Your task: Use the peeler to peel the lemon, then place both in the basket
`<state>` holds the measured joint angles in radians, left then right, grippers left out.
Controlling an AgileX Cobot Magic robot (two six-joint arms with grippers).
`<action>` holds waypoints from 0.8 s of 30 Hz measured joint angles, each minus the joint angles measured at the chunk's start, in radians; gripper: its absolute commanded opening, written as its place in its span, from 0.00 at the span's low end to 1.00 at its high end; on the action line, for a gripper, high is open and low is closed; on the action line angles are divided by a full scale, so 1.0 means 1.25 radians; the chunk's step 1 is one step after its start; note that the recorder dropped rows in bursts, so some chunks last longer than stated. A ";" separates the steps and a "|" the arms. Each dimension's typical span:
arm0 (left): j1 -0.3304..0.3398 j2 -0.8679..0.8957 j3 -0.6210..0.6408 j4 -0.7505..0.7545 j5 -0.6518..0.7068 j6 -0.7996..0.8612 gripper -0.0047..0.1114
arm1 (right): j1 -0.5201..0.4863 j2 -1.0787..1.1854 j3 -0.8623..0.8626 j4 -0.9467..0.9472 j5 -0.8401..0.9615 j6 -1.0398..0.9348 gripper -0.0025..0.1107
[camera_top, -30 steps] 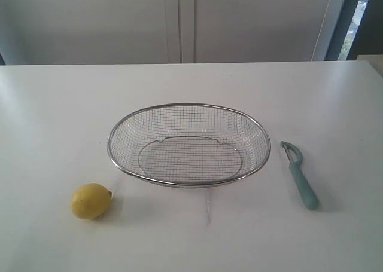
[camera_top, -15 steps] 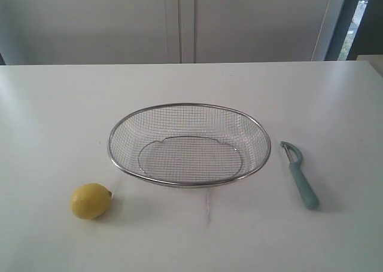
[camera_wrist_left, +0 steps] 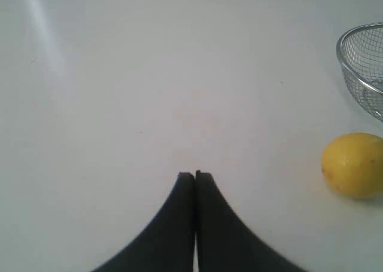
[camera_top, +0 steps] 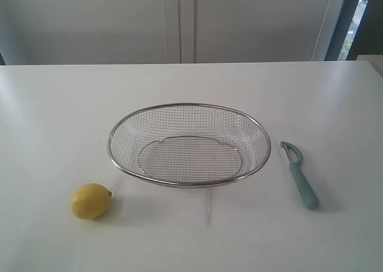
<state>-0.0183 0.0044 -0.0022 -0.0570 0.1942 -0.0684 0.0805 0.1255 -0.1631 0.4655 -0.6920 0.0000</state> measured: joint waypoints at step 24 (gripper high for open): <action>0.000 0.000 0.000 0.000 0.000 0.000 0.04 | 0.000 0.586 -0.333 -0.262 -0.082 0.000 0.02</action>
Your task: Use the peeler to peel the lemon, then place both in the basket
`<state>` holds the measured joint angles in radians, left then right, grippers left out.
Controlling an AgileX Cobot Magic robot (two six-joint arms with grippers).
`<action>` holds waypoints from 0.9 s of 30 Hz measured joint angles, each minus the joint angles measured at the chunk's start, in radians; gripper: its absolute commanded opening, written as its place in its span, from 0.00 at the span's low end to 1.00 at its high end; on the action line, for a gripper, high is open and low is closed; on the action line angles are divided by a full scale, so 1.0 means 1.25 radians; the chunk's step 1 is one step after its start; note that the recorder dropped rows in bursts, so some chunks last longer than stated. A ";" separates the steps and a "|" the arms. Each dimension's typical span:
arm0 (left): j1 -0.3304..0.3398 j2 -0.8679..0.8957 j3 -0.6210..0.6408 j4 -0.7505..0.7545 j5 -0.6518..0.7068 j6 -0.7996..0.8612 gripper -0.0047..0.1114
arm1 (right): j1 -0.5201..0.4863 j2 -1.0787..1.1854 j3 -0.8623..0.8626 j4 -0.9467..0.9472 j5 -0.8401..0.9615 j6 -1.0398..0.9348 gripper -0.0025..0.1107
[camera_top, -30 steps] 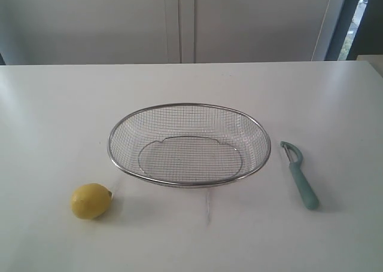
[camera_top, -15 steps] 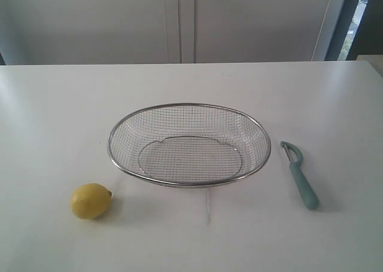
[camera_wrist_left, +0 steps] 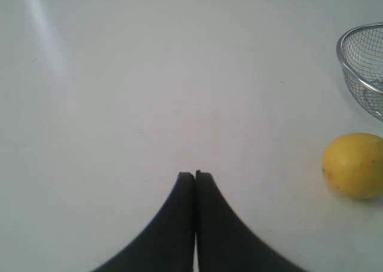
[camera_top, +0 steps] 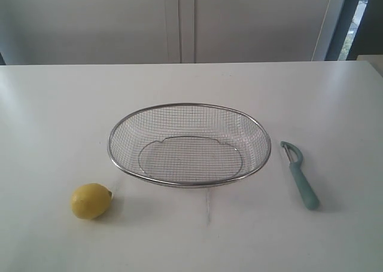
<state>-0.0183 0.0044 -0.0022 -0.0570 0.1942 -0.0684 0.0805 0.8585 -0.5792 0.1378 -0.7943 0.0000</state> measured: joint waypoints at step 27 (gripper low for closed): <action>0.000 0.000 0.000 0.000 0.000 0.000 0.04 | 0.000 0.081 -0.174 -0.031 0.477 -0.228 0.02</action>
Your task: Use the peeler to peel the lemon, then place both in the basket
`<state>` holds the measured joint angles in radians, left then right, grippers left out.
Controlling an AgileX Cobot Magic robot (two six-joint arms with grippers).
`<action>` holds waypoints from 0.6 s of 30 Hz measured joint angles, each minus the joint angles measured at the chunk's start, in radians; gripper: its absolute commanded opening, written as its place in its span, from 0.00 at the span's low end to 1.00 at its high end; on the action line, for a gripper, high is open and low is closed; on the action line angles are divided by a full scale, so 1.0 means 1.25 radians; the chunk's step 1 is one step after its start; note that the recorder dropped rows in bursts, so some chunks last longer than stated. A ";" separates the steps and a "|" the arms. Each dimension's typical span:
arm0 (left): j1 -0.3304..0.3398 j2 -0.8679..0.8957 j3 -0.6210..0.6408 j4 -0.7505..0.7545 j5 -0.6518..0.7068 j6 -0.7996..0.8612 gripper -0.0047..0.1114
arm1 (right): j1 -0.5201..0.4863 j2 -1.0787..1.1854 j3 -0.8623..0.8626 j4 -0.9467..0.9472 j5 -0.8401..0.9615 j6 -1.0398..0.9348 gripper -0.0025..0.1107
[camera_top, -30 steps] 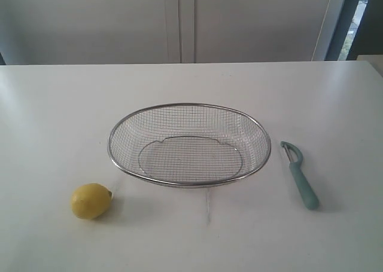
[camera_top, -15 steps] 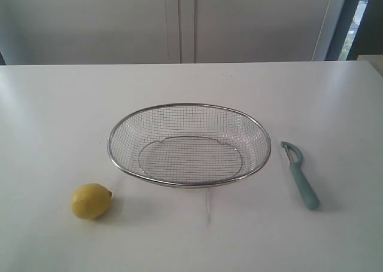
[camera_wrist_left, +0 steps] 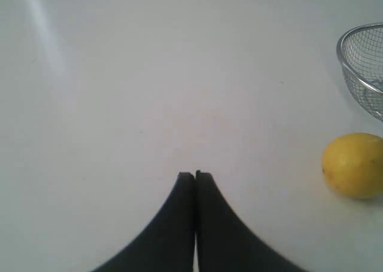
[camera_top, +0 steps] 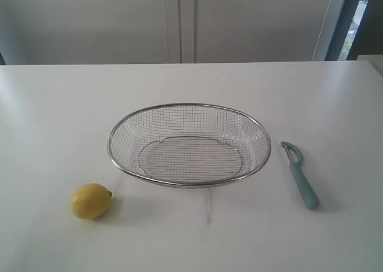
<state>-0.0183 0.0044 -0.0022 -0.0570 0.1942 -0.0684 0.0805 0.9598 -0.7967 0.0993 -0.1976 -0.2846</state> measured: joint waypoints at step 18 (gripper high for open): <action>0.000 0.000 0.000 0.000 0.000 0.000 0.04 | 0.000 0.136 -0.175 0.003 0.559 0.064 0.02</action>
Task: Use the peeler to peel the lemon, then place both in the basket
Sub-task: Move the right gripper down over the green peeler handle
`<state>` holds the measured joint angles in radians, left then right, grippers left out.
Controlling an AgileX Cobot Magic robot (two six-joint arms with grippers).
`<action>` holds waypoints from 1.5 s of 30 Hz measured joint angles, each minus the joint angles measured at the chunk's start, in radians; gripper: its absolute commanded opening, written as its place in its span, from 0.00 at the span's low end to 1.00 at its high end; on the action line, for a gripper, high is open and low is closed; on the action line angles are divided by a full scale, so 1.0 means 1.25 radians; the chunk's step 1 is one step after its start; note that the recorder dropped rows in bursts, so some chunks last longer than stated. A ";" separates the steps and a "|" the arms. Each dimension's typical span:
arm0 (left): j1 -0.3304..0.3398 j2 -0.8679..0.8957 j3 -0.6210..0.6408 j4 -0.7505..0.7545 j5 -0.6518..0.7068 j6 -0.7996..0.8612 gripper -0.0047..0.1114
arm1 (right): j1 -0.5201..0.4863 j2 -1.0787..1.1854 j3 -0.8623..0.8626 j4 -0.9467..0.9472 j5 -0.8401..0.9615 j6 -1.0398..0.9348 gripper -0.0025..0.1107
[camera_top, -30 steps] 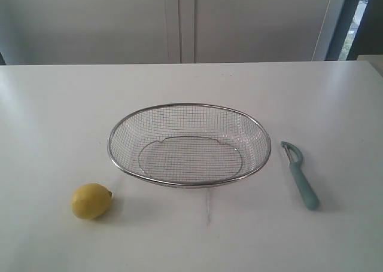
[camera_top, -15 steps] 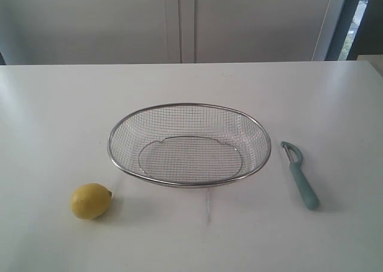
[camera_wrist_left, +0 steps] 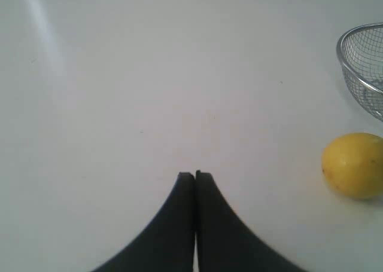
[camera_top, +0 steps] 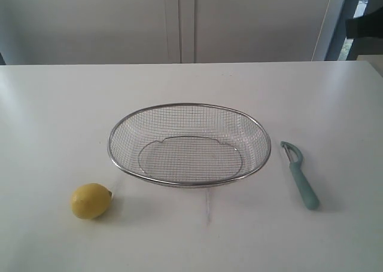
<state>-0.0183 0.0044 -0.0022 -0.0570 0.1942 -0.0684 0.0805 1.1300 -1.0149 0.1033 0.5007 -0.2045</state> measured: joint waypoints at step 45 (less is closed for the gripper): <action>0.000 0.000 0.000 0.000 0.000 0.000 0.04 | 0.079 0.429 -0.097 0.000 0.311 0.092 0.33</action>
<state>-0.0183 0.0044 -0.0022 -0.0570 0.1942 -0.0684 0.1792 1.6660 -1.1357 0.1038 0.8893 -0.0894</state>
